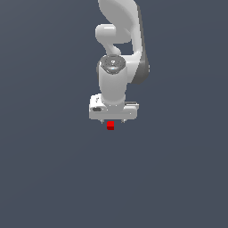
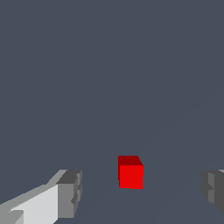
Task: Pick up the red cube and move it to a goal position.
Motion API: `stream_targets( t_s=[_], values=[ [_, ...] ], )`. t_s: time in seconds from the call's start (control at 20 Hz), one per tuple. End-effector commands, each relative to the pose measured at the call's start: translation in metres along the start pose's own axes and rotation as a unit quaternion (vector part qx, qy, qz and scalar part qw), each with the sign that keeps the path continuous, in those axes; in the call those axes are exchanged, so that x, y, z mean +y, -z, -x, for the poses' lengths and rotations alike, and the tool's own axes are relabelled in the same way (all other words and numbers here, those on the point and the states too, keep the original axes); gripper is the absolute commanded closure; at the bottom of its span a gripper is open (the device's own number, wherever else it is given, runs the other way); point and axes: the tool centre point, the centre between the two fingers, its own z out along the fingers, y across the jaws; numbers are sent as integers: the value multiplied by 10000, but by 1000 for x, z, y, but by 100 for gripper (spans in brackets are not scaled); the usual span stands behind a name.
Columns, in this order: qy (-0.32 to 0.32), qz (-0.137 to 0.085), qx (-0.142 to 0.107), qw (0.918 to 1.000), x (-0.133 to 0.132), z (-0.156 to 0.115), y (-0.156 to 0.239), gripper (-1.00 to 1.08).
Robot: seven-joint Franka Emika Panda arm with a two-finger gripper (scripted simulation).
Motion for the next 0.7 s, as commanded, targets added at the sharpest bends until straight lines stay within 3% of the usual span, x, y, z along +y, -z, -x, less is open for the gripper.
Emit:
stream_targets(
  t_s=[0.0,0.65],
  values=[
    [0,0,0,10000,0,0,0,-92],
    [-33,-9,38,10000,4,19,-37,-92]
  ],
)
